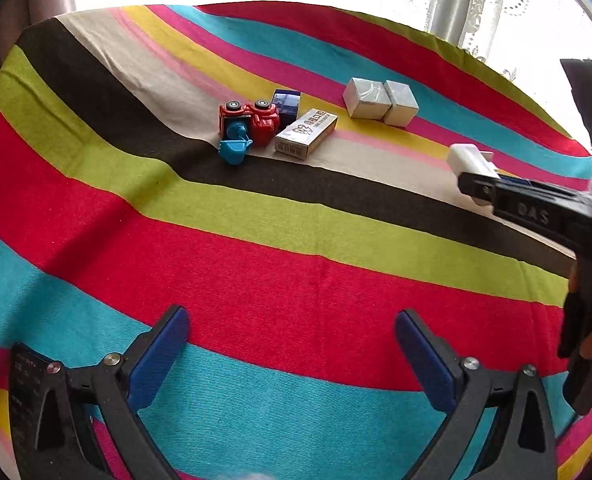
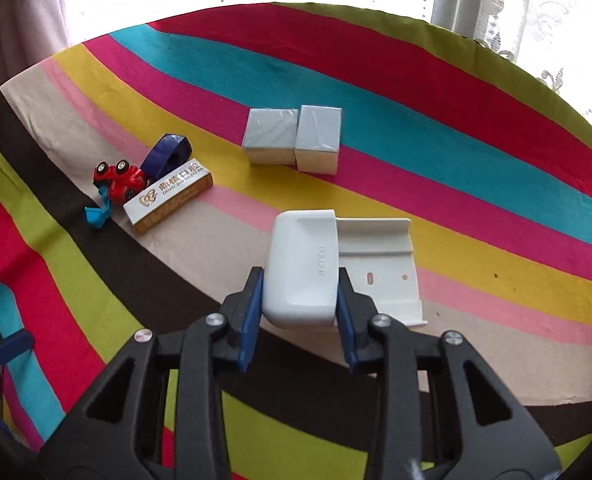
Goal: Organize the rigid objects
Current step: 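Grasp the red toy car with the left gripper while the right holds the holder, then carry the holder and toy car over to the storage box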
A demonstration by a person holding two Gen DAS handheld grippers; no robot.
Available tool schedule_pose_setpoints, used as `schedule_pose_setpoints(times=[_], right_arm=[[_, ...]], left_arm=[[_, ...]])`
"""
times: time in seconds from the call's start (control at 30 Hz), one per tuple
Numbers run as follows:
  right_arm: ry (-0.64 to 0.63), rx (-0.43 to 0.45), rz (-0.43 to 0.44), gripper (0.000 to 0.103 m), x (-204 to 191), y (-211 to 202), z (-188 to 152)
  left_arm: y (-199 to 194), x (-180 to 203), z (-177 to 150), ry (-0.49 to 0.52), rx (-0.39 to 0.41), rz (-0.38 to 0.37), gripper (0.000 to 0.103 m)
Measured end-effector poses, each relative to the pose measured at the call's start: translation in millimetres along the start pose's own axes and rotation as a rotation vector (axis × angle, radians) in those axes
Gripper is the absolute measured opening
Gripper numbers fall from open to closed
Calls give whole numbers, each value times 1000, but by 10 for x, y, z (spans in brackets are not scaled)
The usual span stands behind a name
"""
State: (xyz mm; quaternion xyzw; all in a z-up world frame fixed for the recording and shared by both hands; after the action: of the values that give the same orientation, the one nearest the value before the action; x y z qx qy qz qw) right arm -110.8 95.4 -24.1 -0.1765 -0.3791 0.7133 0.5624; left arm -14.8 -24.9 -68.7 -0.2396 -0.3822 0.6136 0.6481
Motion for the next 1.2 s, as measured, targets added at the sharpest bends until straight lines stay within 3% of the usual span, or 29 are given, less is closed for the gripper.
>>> schedule_pose_setpoints(times=[0.17, 0.3, 0.47, 0.63, 0.77, 0.8, 0.83, 0.87, 0.93, 1.07, 1.13, 1.2], right_arm=[[-29, -7, -82, 38, 322, -507, -696], [-21, -5, -101, 38, 395, -650, -1061], [1, -10, -89, 39, 418, -697, -1137], [7, -15, -92, 39, 410, -645, -1116], [1, -15, -105, 39, 399, -649, -1116], [1, -15, -107, 39, 401, -650, -1116], [2, -16, -107, 39, 405, -653, -1117], [3, -16, -106, 39, 409, -656, -1118], [5, -17, -105, 39, 421, -658, -1117], [7, -18, -102, 39, 434, -667, -1114], [7, -18, -103, 39, 431, -669, -1115], [6, -18, -104, 39, 430, -671, -1115]], left_arm=[[59, 27, -6, 35, -32, 40, 103], [178, -42, 173, 66, -70, 40, 103], [493, -333, 730, 163, -134, 106, 103], [852, -465, 1242, 313, -190, 51, 103], [984, -428, 1415, 387, -200, 13, 101], [977, -411, 1414, 370, -194, -11, 94], [944, -372, 1383, 325, -196, -70, 63], [880, -319, 1338, 279, -198, -122, 54], [712, -236, 1166, 236, -182, -96, 54], [280, 93, 548, 107, -145, -229, 54], [143, 242, 258, 98, -115, -257, 55], [58, 332, 132, 127, -52, -219, 55]])
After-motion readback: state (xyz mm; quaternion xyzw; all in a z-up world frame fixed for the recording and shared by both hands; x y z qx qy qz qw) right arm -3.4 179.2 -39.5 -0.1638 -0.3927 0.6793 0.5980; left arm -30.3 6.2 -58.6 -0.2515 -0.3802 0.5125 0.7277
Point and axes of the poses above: each gripper's, at about its wrist camera, not at the fingertips, and y roughly the way its jaws point, x to its right, z to its top, the point moved 8 cm from there along y, roughly the way its jaws point, and after that the axes turned 10 degrees about -z, right-handed, at the moved point
